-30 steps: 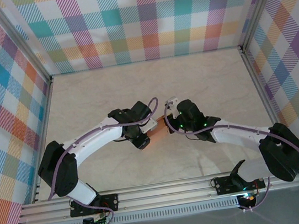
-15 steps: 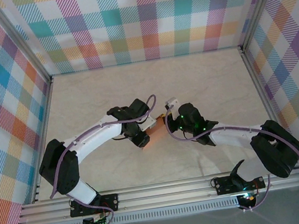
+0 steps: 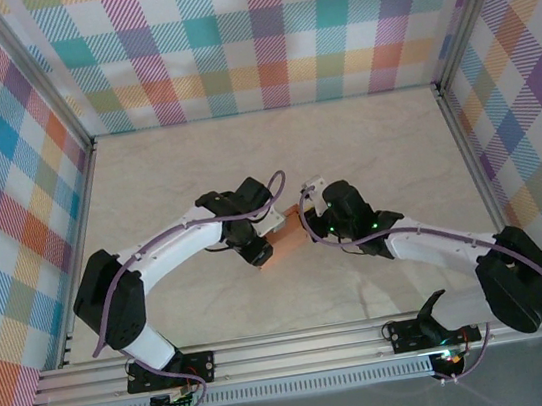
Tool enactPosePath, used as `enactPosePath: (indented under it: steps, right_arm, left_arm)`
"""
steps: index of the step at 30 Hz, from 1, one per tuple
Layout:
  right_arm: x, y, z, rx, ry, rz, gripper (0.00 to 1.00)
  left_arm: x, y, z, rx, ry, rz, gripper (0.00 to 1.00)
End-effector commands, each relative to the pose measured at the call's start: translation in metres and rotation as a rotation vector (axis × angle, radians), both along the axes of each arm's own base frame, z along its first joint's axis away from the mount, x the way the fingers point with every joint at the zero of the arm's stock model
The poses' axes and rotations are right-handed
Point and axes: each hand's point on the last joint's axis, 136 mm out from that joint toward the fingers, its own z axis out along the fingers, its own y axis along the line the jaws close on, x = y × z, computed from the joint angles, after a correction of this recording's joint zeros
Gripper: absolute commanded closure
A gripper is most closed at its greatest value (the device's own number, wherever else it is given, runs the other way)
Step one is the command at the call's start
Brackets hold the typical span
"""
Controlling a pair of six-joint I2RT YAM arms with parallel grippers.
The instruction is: Fold the paper box
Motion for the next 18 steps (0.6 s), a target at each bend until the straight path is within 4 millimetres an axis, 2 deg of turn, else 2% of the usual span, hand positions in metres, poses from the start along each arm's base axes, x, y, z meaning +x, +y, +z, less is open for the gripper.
enactPosePath:
  steps: [1, 5, 9, 10, 12, 16, 17, 18]
  right_arm:
    - [-0.015, -0.006, 0.004, -0.032, 0.056, 0.014, 0.80]
    - [-0.013, -0.009, 0.017, -0.033, 0.024, 0.007, 0.65]
    - [-0.008, -0.011, 0.030, -0.021, 0.003, -0.010, 0.61]
    - [-0.005, -0.013, 0.033, -0.020, 0.007, -0.017, 0.57]
    - [0.000, -0.017, 0.039, -0.017, 0.019, -0.023, 0.57]
    - [0.005, -0.016, 0.044, 0.001, 0.063, 0.085, 0.57]
    - [0.005, -0.016, 0.044, 0.001, 0.072, 0.117, 0.59]
    - [0.006, -0.017, 0.042, -0.007, 0.086, 0.155, 0.64]
  left_arm:
    - [0.005, 0.006, -0.025, 0.054, 0.025, 0.017, 0.57]
    - [0.004, 0.007, -0.025, 0.060, 0.026, 0.012, 0.57]
    - [0.003, 0.007, -0.026, 0.057, 0.033, 0.009, 0.57]
    - [0.003, 0.007, -0.026, 0.058, 0.033, 0.007, 0.57]
    - [0.002, 0.008, -0.027, 0.063, 0.034, 0.002, 0.57]
    - [0.001, 0.008, -0.027, 0.067, 0.038, -0.008, 0.57]
    - [0.001, 0.009, -0.028, 0.069, 0.040, -0.010, 0.57]
    - [0.000, 0.008, -0.028, 0.068, 0.043, -0.012, 0.57]
